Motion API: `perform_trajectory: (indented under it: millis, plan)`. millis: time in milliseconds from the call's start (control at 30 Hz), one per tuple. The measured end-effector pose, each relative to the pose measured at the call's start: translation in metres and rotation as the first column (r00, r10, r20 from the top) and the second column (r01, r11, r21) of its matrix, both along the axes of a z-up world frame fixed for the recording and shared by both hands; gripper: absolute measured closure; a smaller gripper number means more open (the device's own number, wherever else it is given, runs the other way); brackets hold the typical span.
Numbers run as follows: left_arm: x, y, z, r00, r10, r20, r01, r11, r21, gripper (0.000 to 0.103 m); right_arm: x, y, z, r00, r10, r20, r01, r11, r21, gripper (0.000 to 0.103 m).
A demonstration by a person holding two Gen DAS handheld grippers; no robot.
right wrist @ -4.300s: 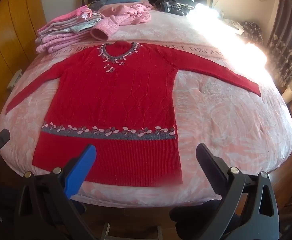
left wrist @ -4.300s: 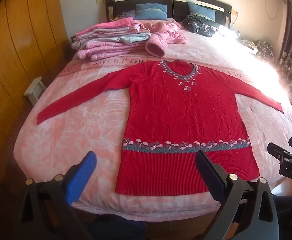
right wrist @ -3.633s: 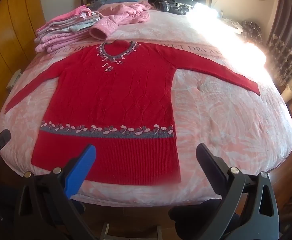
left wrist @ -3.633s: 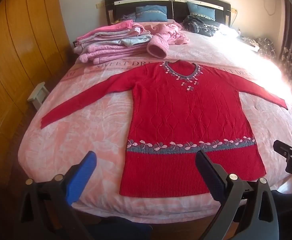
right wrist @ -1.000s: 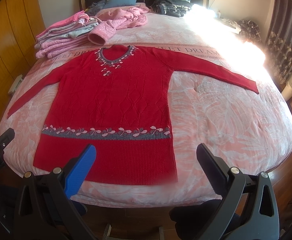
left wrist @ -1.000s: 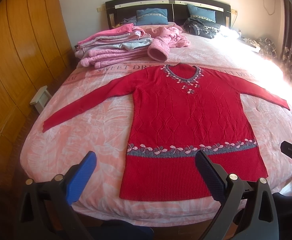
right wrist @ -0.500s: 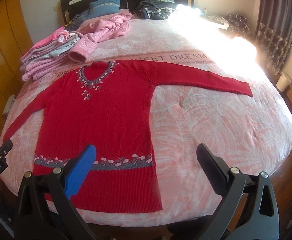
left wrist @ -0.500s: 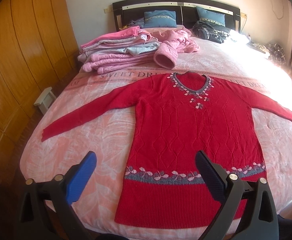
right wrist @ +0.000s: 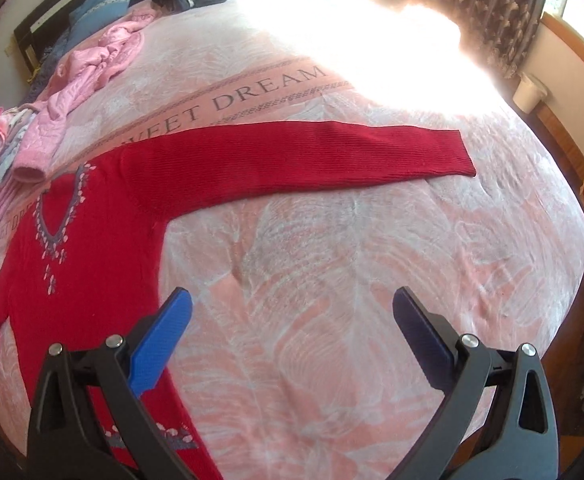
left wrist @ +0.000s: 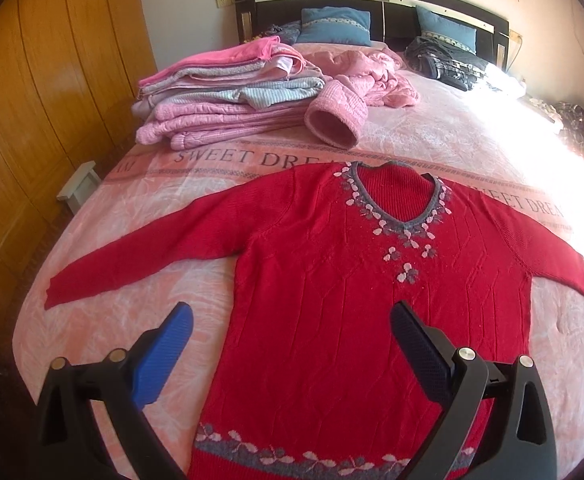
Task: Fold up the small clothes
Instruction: 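Move the right tool to the cuff of the red sweater sleeve, then close the right tool on the sleeve cuff and lift it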
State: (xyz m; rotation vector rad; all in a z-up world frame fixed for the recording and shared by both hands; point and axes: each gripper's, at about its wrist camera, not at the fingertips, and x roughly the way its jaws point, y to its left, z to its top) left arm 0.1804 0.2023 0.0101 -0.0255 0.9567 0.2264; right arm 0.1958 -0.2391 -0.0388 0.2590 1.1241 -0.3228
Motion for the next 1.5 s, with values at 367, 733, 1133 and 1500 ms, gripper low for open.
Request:
perform_trajectory:
  millis: [367,733,1133,1500]
  plan:
    - [0.076,-0.022,-0.054,0.999,-0.038,-0.023,0.037,0.998,-0.056,0.004,0.060,-0.144,-0.075,0.983,-0.171,-0.062,0.179,0.973,0.146,0.003]
    - [0.092,-0.017,-0.086,0.998,-0.042,-0.052,0.039,0.998,-0.053,0.004,0.061,-0.235,-0.113,0.944,-0.314,-0.099,0.329,0.913,0.240,0.003]
    - [0.097,-0.010,-0.117,0.996,-0.034,-0.080,0.036,0.999,0.017,0.004,0.077,-0.269,-0.117,0.926,-0.377,-0.019,0.375,0.913,0.162,0.028]
    - [0.098,-0.016,-0.121,0.995,-0.058,-0.082,0.059,0.998,0.002,0.004,0.052,-0.284,-0.101,0.914,-0.395,0.093,0.366,0.901,0.233,0.097]
